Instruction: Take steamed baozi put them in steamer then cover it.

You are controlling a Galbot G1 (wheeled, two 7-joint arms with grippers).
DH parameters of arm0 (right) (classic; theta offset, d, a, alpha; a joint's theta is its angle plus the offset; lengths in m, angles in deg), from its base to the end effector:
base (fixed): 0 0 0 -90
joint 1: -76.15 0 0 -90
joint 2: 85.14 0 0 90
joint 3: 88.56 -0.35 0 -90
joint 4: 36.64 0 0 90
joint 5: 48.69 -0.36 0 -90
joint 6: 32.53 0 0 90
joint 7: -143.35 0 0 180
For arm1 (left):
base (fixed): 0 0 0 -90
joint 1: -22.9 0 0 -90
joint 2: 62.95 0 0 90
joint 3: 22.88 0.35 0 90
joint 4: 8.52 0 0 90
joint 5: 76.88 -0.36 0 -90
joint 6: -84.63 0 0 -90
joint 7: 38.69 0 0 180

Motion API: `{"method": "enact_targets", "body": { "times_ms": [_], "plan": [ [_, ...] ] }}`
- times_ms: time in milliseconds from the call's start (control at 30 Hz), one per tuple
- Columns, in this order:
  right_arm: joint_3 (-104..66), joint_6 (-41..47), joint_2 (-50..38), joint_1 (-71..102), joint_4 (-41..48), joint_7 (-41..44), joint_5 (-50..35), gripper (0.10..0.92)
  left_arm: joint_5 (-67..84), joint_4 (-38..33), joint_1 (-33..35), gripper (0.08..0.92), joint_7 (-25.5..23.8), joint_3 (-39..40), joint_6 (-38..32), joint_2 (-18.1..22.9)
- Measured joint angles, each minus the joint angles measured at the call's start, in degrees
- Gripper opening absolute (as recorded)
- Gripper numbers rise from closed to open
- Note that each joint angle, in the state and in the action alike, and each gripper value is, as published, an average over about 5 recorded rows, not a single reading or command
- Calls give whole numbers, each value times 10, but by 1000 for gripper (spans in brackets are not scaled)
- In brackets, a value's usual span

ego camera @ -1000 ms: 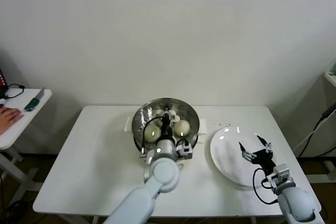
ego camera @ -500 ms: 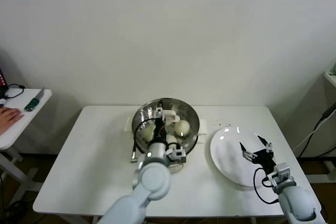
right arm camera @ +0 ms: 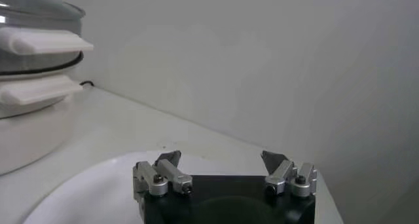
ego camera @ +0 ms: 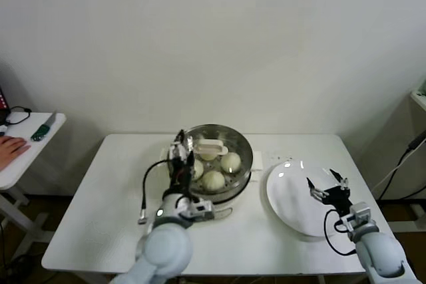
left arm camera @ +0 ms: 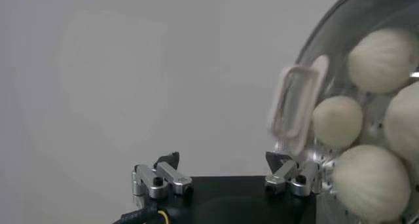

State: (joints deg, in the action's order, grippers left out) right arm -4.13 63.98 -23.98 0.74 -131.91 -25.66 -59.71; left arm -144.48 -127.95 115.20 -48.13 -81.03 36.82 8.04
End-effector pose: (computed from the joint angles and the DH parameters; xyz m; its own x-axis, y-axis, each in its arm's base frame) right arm 0.2796 -0.1834 -0.3423 -0.9516 -0.1068 0.2883 -0.1864 0.9461 -0.2650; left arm 0.2574 -0.1000 -0.2281 -0.9994 -0.0227 0.0247 0.0174 0.2779 0.9605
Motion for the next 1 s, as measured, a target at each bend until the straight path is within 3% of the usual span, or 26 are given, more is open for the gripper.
{"method": "enact_targets", "body": {
  "times_ms": [367,500,767,1000],
  "plan": [
    [-3,-16,9,13,-16,-5,-20,823,270,-35,129,823,131,-175,-28,5],
    [-1,-23,13,17,-20,-3,-28,823,382,-25,165,823,154,-241,-104,20],
    [-1,-40,20,25,-21,4,-33,823,556,30,209,823,172,-317,-321,48],
    [-4,-63,27,29,-21,10,-43,823,619,85,224,823,185,-349,-428,57]
  ]
}}
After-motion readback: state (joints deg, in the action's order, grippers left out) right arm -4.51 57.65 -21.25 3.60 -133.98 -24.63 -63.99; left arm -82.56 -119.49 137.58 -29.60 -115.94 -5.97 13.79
